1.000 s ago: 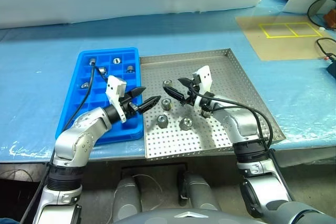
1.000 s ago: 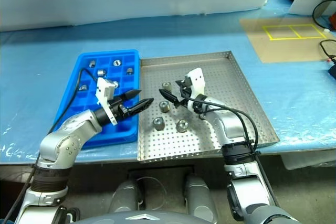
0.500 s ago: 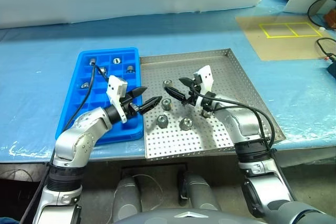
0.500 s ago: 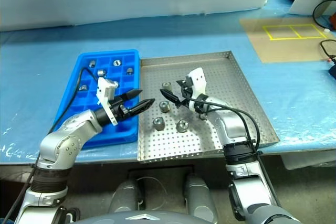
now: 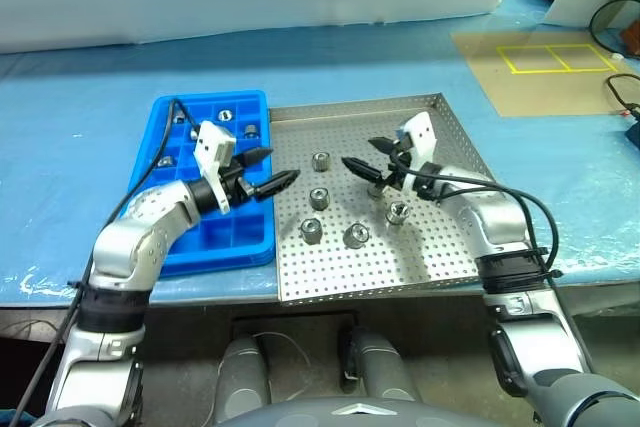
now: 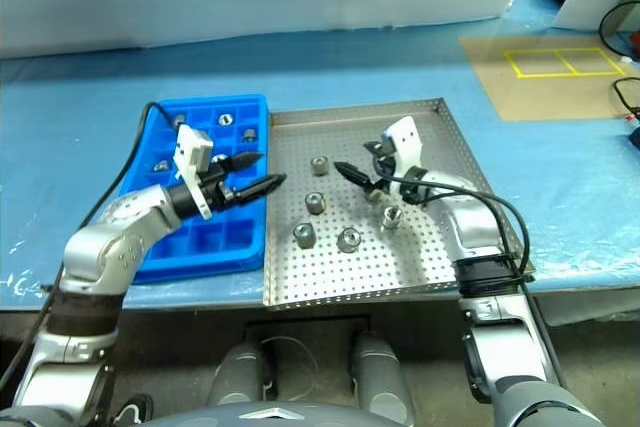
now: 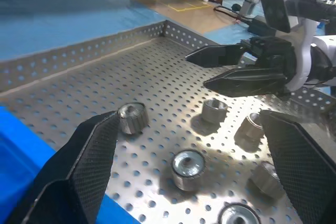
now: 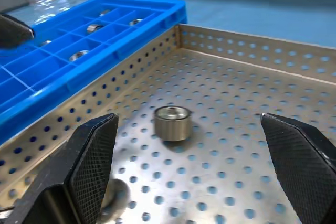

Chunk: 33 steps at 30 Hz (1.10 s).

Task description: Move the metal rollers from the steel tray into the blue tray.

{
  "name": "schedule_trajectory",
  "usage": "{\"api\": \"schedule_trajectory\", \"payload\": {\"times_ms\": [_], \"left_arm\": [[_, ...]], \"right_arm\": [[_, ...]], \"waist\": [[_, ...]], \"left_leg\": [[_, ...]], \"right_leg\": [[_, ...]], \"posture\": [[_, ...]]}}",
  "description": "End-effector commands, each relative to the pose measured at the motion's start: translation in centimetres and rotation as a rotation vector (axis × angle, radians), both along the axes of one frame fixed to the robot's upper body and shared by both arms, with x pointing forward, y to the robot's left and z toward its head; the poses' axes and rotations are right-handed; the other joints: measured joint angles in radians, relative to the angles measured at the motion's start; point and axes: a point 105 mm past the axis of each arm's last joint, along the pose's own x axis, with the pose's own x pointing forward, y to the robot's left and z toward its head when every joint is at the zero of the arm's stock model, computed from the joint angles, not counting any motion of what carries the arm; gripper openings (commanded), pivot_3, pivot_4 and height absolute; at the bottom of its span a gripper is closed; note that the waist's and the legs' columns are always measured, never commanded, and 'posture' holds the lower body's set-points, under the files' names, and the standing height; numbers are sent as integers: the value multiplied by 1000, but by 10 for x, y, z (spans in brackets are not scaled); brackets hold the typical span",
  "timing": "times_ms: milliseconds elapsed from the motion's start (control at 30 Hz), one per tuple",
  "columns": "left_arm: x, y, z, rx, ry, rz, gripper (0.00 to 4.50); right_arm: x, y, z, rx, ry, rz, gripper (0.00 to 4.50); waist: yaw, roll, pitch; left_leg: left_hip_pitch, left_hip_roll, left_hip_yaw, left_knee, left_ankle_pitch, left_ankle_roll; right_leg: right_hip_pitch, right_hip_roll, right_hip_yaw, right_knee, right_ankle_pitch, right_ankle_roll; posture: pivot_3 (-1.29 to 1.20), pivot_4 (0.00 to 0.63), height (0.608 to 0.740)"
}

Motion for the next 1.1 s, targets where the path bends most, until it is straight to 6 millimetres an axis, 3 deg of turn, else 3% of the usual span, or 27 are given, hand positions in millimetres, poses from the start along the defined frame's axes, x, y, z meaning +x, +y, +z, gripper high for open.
{"api": "schedule_trajectory", "payload": {"times_ms": [33,233,400,600,833,1100], "left_arm": [[13,-13,10,51,-48,-91,4500],[25,-27,-3,222,-12,-286,4500],[27,-33,-30,518,-23,-461,4500],[43,-46,-44,539,-3,-474,4500],[42,-69,-47,466,22,-526,4500],[37,-62,-65,537,63,-552,4500]], "right_arm": [[0,-7,14,-3,-56,2,4455],[-5,-9,13,-2,-62,-16,4455],[-13,-9,10,2,-66,-39,4455],[-19,-13,8,19,-68,-91,4455],[-23,-17,5,21,-62,-124,4455],[-25,-14,3,20,-55,-128,4455]], "waist": [[0,0,0],[-6,0,0],[-6,0,0],[-7,0,0],[-11,0,0],[-37,0,0]], "left_leg": [[0,0,0,0,0,0],[0,0,0,-1,-1,1],[0,-1,1,-1,-1,1],[0,-1,0,0,-1,2],[0,-2,0,1,-2,3],[0,-2,0,1,-2,3]], "right_leg": [[0,0,0,0,0,0],[-1,0,1,-1,0,0],[-1,0,2,-1,0,0],[1,0,2,-1,0,0],[2,-1,2,-2,0,0],[2,-1,2,-3,0,0]], "posture": [[-293,150,740],[-353,150,740],[-406,150,740],[-468,150,740],[-500,150,740],[-505,150,740]]}}
